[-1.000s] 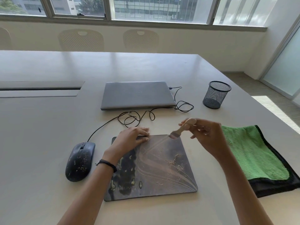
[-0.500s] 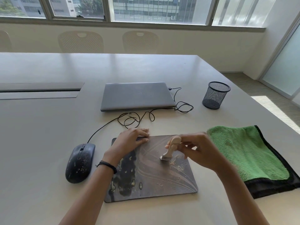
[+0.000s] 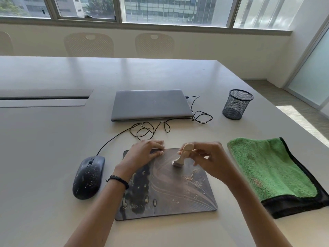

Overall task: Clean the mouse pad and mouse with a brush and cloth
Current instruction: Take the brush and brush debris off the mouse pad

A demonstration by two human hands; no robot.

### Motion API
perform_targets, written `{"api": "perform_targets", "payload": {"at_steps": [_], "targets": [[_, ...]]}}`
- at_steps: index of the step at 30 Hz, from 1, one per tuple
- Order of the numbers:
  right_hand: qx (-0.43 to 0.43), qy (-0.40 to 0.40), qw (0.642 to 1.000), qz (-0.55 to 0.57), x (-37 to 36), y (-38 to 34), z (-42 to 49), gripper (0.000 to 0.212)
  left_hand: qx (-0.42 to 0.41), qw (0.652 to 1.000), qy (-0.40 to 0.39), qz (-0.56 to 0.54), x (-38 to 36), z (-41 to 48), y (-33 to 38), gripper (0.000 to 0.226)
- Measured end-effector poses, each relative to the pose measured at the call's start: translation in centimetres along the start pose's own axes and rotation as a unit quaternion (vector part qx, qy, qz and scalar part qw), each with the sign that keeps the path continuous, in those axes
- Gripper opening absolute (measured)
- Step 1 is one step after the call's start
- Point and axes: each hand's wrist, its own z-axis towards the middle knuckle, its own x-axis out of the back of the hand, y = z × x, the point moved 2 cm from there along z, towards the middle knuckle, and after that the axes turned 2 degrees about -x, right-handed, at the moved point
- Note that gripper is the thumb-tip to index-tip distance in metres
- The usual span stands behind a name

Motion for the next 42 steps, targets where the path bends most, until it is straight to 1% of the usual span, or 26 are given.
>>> {"api": "perform_targets", "payload": {"at_steps": [3, 5, 7, 11, 13, 15, 17, 19, 22, 23, 24, 25, 27, 29, 30, 32, 35, 38, 42], "targets": [[-0.016, -0.072, 0.995, 0.066, 0.1, -0.7, -0.4, 0.019, 0.000, 1.000, -0.001, 0.005, 0.0, 0.0, -0.1, 0.031], [-0.013, -0.090, 0.993, 0.078, 0.5, -0.9, -0.5, 0.018, -0.003, 1.000, 0.000, 0.002, 0.0, 0.0, -0.1, 0.031], [-0.002, -0.064, 0.995, 0.072, 0.9, -0.9, -0.1, 0.017, -0.003, 1.000, 0.001, 0.001, -0.1, 0.0, -0.1, 0.031], [-0.003, 0.067, 0.998, 0.013, 1.0, 0.1, 1.0, 0.017, 0.002, 1.000, 0.001, 0.001, -0.1, 0.1, -0.2, 0.031], [-0.012, 0.078, 0.996, -0.029, 0.6, 0.6, 1.3, 0.015, 0.004, 1.000, -0.001, 0.001, -0.1, 0.1, -0.2, 0.031], [-0.005, 0.049, 0.998, -0.050, 0.0, 0.8, 1.3, 0.016, 0.006, 1.000, -0.001, 0.001, -0.1, 0.2, -0.2, 0.031], [0.007, 0.003, 0.999, -0.042, -0.4, 0.7, 1.1, 0.017, 0.005, 1.000, 0.000, 0.001, -0.1, 0.2, -0.2, 0.030], [0.000, -0.045, 0.999, 0.001, -0.5, 0.2, 0.8, 0.016, 0.003, 1.000, 0.000, 0.001, -0.2, 0.2, -0.3, 0.030], [-0.016, -0.119, 0.990, 0.076, -0.4, -0.8, 0.3, 0.013, -0.001, 1.000, 0.003, 0.002, -0.2, 0.2, -0.4, 0.030], [-0.018, -0.133, 0.987, 0.091, -0.3, -1.1, 0.2, 0.011, -0.002, 1.000, 0.003, 0.002, -0.2, 0.2, -0.4, 0.031], [-0.015, -0.131, 0.986, 0.099, -0.1, -1.4, 0.2, 0.011, -0.003, 1.000, 0.003, 0.001, -0.2, 0.2, -0.4, 0.031], [-0.010, -0.114, 0.988, 0.104, 0.0, -1.5, 0.4, 0.011, -0.002, 1.000, 0.003, 0.001, -0.2, 0.2, -0.4, 0.031], [-0.008, -0.048, 0.992, 0.113, 0.3, -1.3, 0.8, 0.015, 0.000, 1.000, 0.002, 0.002, -0.2, 0.2, -0.4, 0.030], [-0.033, 0.027, 0.993, 0.112, 0.2, -0.5, 1.4, 0.028, 0.001, 1.000, 0.000, 0.004, -0.2, 0.3, -0.3, 0.030], [-0.051, 0.061, 0.992, 0.102, 0.2, -0.1, 1.6, 0.031, 0.002, 1.000, -0.001, 0.005, -0.2, 0.3, -0.3, 0.031], [-0.085, 0.117, 0.987, 0.074, 0.3, 0.9, 2.1, 0.026, 0.003, 1.000, -0.003, 0.006, -0.2, 0.3, -0.3, 0.031], [-0.127, 0.179, 0.974, 0.054, 0.8, 2.2, 2.9, 0.017, 0.003, 1.000, 0.001, 0.002, -0.2, 0.2, -0.3, 0.031], [-0.174, 0.206, 0.961, 0.057, 1.2, 3.6, 3.5, 0.014, 0.001, 1.000, 0.000, 0.000, -0.2, 0.2, -0.3, 0.031], [-0.209, 0.184, 0.958, 0.066, 1.5, 4.4, 3.9, 0.012, -0.001, 1.000, 0.004, -0.004, -0.2, 0.2, -0.3, 0.031]]}}
